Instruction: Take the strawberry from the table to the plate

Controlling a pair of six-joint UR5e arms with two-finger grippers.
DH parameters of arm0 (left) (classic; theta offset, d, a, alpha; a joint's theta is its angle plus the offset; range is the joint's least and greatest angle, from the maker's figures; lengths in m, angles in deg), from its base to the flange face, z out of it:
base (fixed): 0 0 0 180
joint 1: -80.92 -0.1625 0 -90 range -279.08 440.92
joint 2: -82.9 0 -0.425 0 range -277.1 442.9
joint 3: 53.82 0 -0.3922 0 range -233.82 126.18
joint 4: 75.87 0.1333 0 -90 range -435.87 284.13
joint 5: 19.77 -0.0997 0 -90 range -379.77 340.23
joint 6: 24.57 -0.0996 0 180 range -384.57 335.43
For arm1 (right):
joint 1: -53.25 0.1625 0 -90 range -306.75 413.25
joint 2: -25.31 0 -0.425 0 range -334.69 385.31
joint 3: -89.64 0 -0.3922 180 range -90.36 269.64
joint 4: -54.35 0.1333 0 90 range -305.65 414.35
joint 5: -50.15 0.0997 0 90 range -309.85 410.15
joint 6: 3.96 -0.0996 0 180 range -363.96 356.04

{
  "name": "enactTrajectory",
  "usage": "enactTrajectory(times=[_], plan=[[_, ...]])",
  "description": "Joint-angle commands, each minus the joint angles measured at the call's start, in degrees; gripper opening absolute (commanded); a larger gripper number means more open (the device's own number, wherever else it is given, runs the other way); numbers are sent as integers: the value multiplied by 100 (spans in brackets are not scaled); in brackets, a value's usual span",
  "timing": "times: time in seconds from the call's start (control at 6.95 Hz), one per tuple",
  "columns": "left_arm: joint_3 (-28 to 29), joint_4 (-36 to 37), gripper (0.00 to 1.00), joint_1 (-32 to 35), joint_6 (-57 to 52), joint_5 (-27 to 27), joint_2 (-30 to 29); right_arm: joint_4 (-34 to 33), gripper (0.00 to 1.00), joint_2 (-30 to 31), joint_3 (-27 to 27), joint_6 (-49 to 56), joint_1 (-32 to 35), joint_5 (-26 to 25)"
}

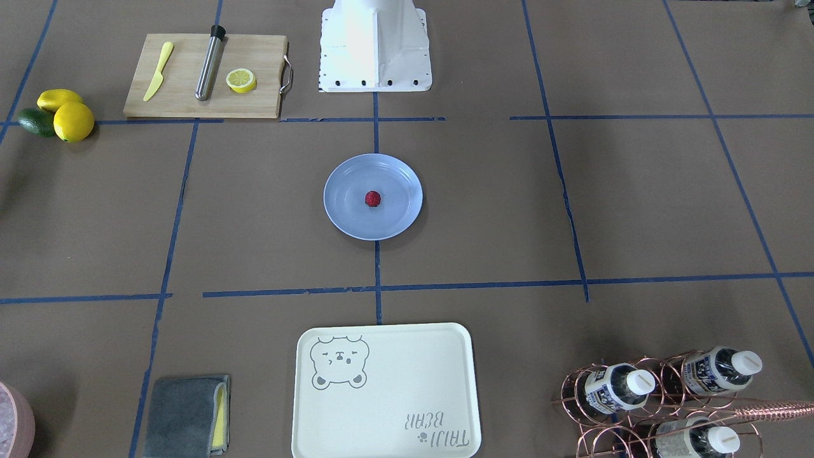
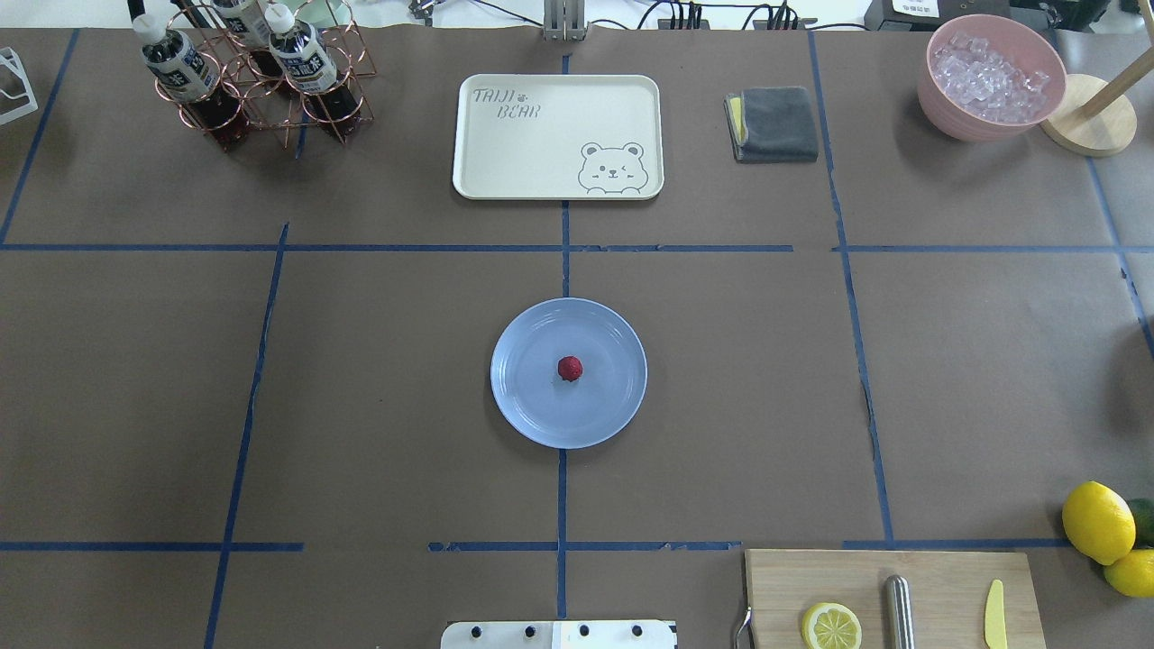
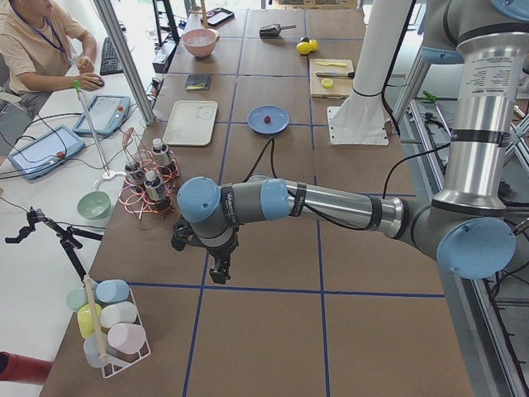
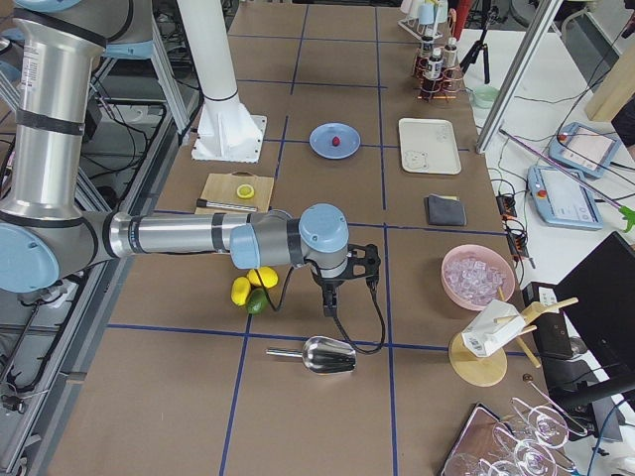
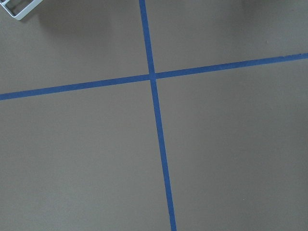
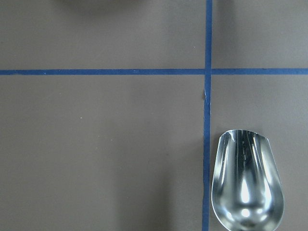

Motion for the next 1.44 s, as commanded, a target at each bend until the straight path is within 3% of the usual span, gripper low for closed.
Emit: enactTrajectory(times=[0.0, 0.86, 1.15, 1.29], plan=[[-108, -42, 100, 4, 46, 13, 332, -21, 100, -132, 76, -11, -36, 23], [-214, -94, 100, 135, 512, -57, 132, 23, 100, -80, 112, 7, -176, -29], [-119, -558, 100, 136, 529, -48, 236, -29, 100, -106, -36, 68, -570, -668], [-92, -569, 100, 136, 547, -48, 255, -38, 100, -54, -46, 86, -572, -567]])
